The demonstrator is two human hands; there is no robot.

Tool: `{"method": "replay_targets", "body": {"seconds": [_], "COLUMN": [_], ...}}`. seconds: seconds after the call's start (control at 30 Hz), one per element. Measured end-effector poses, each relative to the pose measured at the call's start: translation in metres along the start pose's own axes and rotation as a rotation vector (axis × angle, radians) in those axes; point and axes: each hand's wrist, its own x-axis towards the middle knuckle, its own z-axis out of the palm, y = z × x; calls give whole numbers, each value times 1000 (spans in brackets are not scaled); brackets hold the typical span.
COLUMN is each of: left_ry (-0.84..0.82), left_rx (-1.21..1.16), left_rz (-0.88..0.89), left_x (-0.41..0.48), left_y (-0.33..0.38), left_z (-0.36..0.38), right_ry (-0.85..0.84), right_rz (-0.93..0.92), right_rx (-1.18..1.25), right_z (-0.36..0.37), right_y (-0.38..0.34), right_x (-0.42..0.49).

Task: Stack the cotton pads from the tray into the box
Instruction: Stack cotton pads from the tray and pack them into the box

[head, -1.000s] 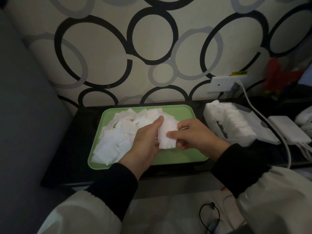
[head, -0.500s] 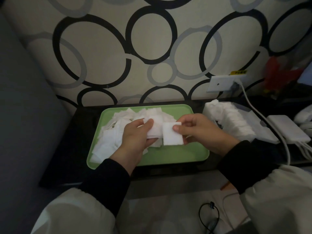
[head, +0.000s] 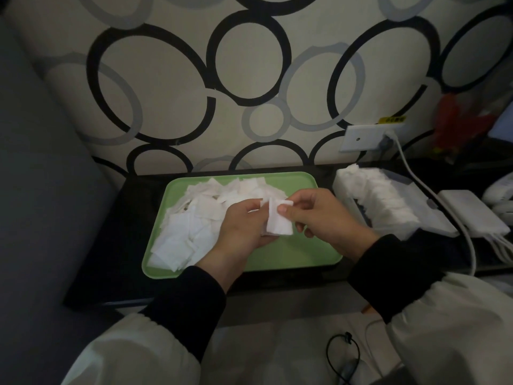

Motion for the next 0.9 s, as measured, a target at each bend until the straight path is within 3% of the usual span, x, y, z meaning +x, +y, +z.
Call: {"method": "replay_targets", "body": {"seconds": [0.13,0.33,0.47,0.57,0.7,0.8,0.9], "left_ry": [-2,7,-113,-215,-211,-158,-122], "left_rx": [-7,103,121,209,271,240,175], "left_rz": [7,45,87,187,271,221,147], "left_x": [0,0,-1,1,12,19,24], "left_y": [-1,-1,-1,-9,-16,-21,-23], "left_z": [5,17,27,31,42,57,77], "right_ry": [50,99,226,146,-36,23,183], "right_rz": [-13,-58,-129,-192,-169,-183,-195], "right_rx": [5,-184,-350,-353,-351,-458,-413], "right_z": [-3,-15,-27,-42,-64,-84,-116], "right_y": [3,13,16,15,13,1,-14], "right_x": [0,1,-4,-10,-14,-14,-10]}}
